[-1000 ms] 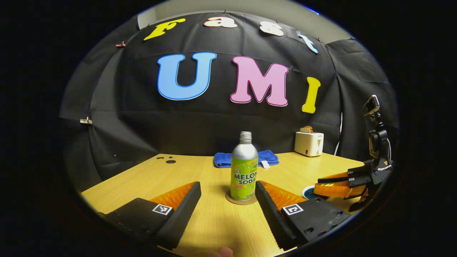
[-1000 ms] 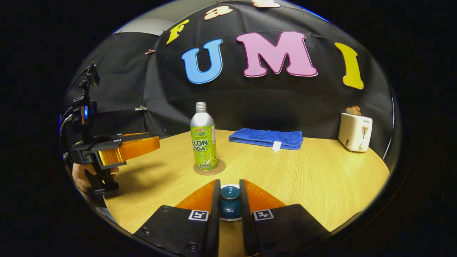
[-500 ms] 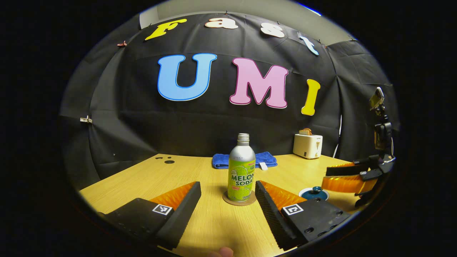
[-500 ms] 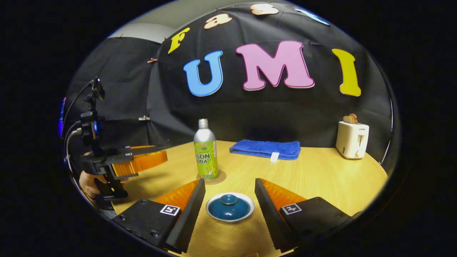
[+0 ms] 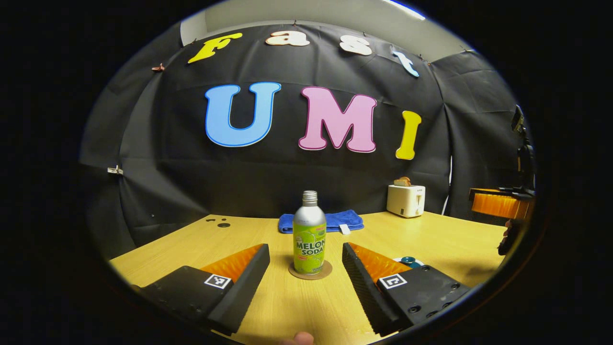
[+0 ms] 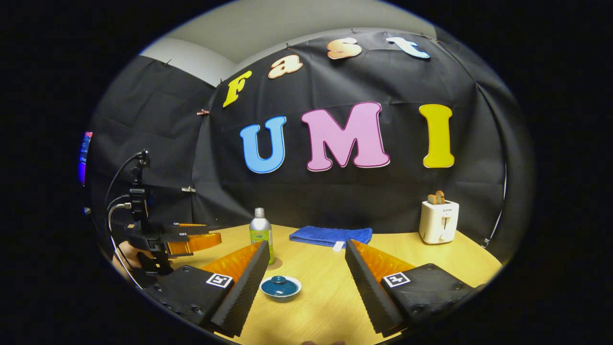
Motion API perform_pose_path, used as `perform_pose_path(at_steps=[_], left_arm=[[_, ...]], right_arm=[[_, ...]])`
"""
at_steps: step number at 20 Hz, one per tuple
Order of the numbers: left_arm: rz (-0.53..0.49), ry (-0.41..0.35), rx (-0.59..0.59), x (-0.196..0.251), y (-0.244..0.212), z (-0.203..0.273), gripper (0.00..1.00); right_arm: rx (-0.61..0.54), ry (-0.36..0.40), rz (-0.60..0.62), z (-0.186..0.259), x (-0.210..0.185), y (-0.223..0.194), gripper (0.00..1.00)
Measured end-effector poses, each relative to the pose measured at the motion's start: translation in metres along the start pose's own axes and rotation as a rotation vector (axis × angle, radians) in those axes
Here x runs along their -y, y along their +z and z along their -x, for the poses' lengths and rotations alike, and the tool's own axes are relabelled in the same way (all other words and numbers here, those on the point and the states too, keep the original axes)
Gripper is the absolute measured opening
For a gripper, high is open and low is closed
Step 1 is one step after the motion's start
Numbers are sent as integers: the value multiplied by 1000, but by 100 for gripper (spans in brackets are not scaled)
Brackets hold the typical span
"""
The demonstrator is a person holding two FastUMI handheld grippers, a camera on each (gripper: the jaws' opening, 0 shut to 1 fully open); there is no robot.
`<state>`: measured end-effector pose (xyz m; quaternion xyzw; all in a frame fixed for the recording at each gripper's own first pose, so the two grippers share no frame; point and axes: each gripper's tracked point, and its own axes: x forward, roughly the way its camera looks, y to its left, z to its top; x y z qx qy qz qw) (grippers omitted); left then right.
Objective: Open the teacup lid with one hand, grasp the water bottle and pour water into the teacup with the other hand; after pouring, place the water bottle on the coaster and then close the teacup lid.
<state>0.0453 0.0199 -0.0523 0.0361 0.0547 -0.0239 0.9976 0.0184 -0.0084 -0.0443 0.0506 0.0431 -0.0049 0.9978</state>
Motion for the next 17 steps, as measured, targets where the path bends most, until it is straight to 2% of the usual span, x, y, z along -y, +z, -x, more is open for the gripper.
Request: perform_pose_path(at_steps=[5,17], left_arm=[[3,-19,-6,10,-2,1,96],[4,-19,-26,7,-9,0,96]], right_arm=[[-2,-48,0,3,26,-3,98],[-14,-46,26,0,21,-9,97]])
